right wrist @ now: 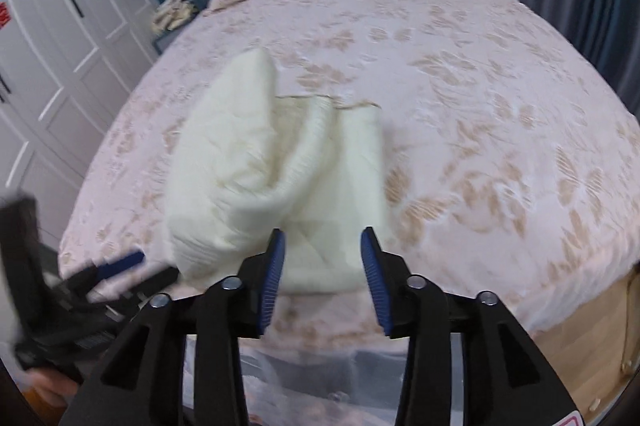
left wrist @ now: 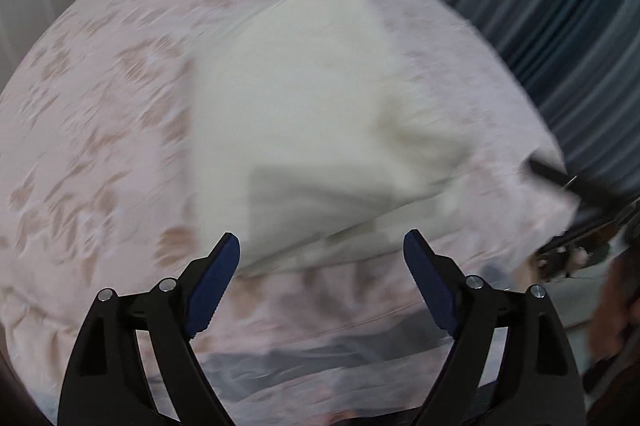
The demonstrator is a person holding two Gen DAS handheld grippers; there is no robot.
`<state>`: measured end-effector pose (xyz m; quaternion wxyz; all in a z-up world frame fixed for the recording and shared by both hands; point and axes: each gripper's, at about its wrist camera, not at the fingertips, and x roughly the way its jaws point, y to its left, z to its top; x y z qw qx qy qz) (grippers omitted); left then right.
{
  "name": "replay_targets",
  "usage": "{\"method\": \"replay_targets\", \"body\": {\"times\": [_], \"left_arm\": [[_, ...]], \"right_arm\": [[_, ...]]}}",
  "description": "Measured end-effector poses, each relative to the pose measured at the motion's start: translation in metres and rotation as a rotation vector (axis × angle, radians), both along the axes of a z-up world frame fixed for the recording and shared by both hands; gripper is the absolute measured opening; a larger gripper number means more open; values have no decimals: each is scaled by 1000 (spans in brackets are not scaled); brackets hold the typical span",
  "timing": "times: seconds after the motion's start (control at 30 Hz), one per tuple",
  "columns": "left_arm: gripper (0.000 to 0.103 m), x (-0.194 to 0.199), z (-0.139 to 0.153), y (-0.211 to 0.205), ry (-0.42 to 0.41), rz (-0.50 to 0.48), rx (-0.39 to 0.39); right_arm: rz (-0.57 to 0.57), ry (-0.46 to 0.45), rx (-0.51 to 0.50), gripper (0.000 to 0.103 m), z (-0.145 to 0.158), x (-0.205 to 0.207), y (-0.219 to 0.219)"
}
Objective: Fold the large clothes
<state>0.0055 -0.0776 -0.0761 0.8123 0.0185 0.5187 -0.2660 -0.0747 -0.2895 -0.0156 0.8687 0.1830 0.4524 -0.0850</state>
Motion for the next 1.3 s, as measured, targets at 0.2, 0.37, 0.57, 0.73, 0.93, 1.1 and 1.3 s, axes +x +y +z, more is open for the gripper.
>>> {"method": "replay_targets", "body": {"times": [0.2,0.37,0.57,0.73,0.93,1.1,1.3], "left_arm": [[81,6,-45,10,10,-5,129],[75,18,-64,13,16,14,149],[57,27,-68,11,42,31,134],[36,30,-54,17,67,46,73],[34,17,-32,-6,58,15,94],[34,13,-34,-19,66,8,148],[34,3,-32,-22,71,-14,163]], "right_arm": [[55,6,40,48,-9,49,22],[70,70,18,49,-33,75,35],[88,107,28,11,-51,77,30],[24,27,31,0,-25,51,3],[-28,119,-24,0,-42,14,-18],[-48,184,-75,0,-73,4,-18],[-50,271,-121,0,-119,16,-21]]}}
